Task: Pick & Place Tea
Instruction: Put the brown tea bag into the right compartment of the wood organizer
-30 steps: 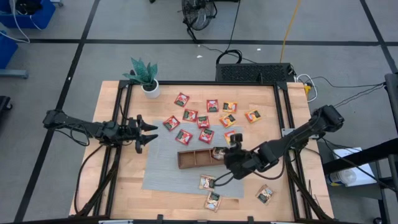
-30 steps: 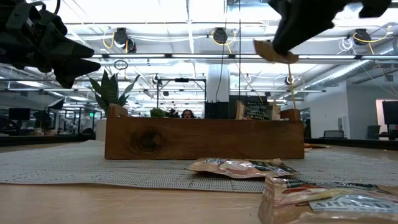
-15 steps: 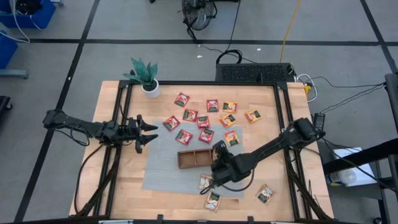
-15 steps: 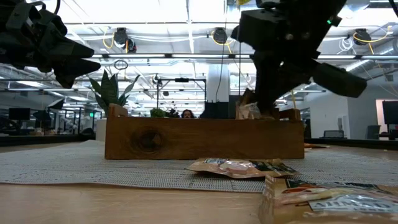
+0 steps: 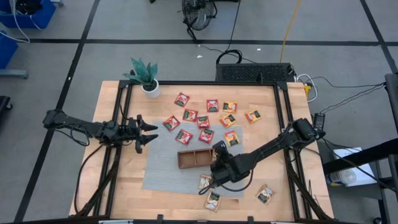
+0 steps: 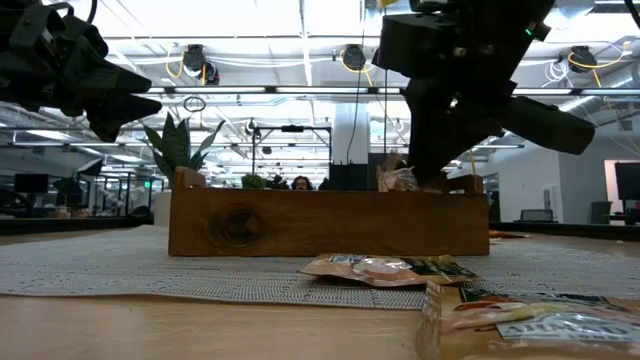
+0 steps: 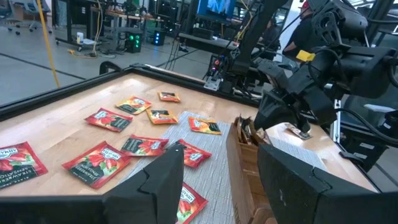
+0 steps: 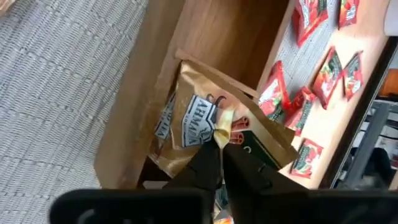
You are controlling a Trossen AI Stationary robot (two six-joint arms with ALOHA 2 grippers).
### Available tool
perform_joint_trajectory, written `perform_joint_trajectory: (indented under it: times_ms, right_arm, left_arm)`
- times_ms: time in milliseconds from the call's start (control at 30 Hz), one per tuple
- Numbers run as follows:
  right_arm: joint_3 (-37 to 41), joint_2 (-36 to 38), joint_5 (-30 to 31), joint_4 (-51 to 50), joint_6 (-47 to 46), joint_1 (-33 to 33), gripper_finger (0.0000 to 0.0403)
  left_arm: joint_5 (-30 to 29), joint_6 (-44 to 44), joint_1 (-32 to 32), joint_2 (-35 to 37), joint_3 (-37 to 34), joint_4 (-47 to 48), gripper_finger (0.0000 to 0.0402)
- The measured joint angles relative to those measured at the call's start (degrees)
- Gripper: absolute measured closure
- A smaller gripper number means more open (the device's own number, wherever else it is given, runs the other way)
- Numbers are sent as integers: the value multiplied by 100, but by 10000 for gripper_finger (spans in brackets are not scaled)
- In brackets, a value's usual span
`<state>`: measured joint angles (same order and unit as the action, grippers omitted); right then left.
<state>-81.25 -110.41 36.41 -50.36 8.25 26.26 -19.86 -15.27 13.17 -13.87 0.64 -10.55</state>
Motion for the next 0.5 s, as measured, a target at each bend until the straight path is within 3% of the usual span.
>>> perform_joint_trajectory:
  times_ms: [100, 267, 500]
  right_arm:
    - [0, 0, -21, -9, -131, 0, 343]
    - [3, 0, 622, -51, -154, 47, 289]
    - [11, 36, 1307, -7, -301, 215, 263]
  left_arm:
    - [-2, 1, -1, 0, 0, 0, 197]
    - [-2, 1, 0, 0, 0, 0, 197]
    - [-1, 1, -1, 0, 0, 0, 197]
